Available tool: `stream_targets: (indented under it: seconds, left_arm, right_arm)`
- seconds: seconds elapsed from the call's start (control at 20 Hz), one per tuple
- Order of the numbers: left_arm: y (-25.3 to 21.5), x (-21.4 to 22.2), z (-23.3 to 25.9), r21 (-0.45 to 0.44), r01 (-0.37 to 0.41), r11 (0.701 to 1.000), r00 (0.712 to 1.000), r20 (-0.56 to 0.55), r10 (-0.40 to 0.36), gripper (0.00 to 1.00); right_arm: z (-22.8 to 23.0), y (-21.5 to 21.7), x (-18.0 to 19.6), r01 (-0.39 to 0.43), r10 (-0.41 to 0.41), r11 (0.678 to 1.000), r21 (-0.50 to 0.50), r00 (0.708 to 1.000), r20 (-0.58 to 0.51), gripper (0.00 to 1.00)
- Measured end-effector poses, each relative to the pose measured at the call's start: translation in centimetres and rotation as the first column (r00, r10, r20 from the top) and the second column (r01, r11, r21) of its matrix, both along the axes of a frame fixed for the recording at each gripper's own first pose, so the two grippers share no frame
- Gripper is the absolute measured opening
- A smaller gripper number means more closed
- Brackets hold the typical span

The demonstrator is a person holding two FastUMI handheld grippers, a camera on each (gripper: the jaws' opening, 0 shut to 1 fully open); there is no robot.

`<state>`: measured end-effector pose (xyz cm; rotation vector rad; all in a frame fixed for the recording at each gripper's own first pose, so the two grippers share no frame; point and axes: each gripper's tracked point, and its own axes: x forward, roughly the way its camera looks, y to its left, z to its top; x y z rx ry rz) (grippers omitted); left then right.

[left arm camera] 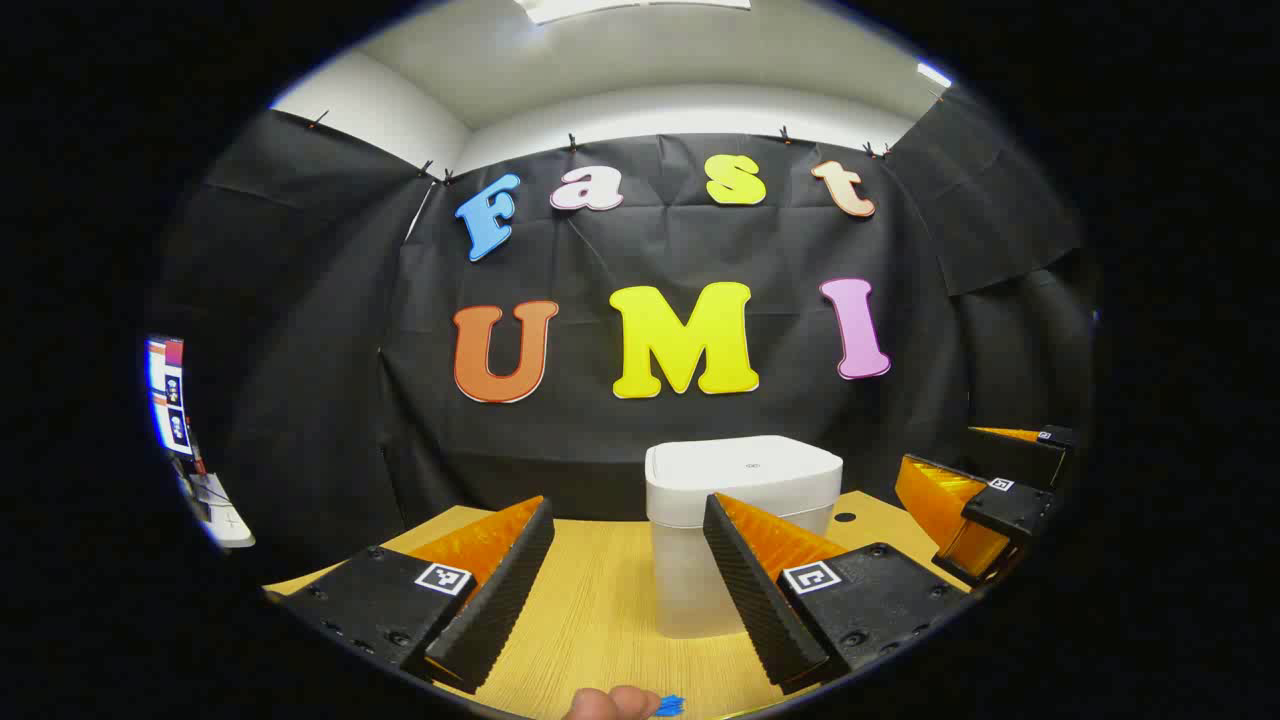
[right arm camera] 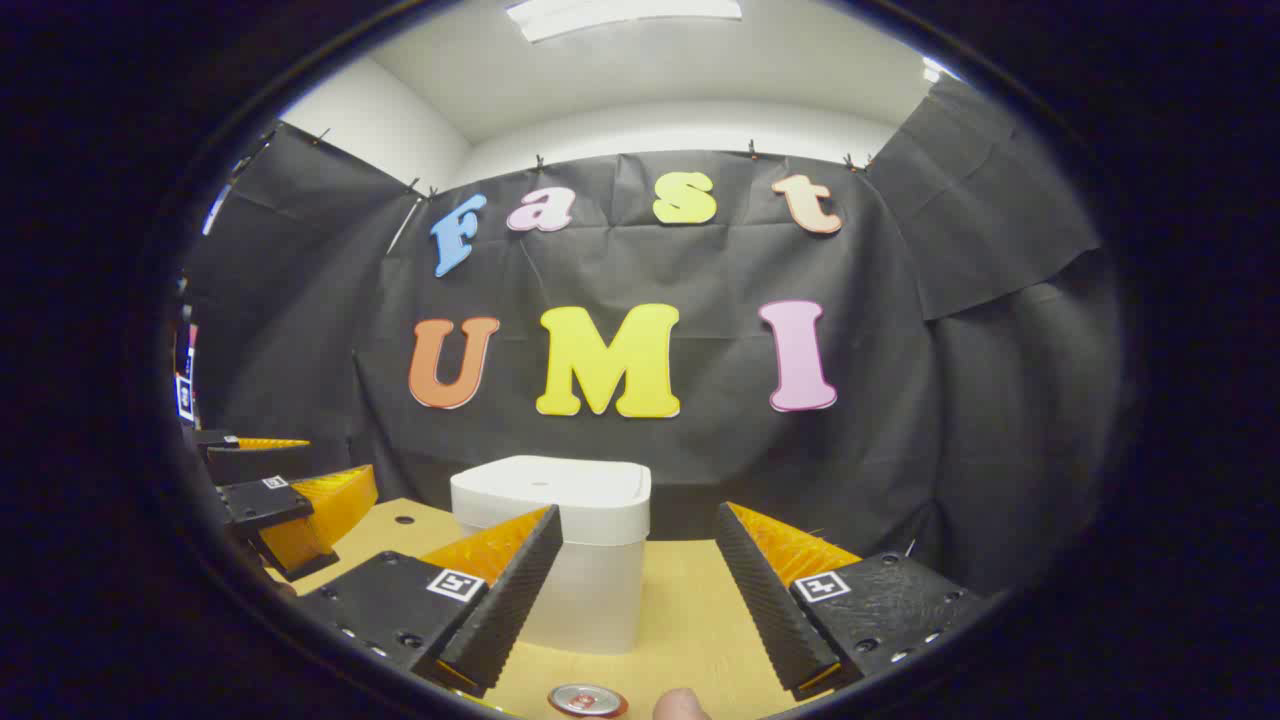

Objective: Press the lid of the desktop garbage bin to open it, pick up the crumpled paper on the desktop and throw it into the bin, then pick up the pop can on the desktop and drop it into the bin, and finally close the garbage bin lid.

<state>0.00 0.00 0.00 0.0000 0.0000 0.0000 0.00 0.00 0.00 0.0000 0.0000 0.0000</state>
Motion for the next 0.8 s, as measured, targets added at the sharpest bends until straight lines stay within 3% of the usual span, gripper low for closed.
stream_targets:
  seconds: [0.8]
  left_arm:
    - [-0.31,-0.48,-0.08,0.008,-0.014,1.000,1.000,0.004,0.014,0.97]
  right_arm:
    - [-0.96,-0.63,-0.44,-0.006,0.008,0.999,0.047,0.999,-0.042,0.96]
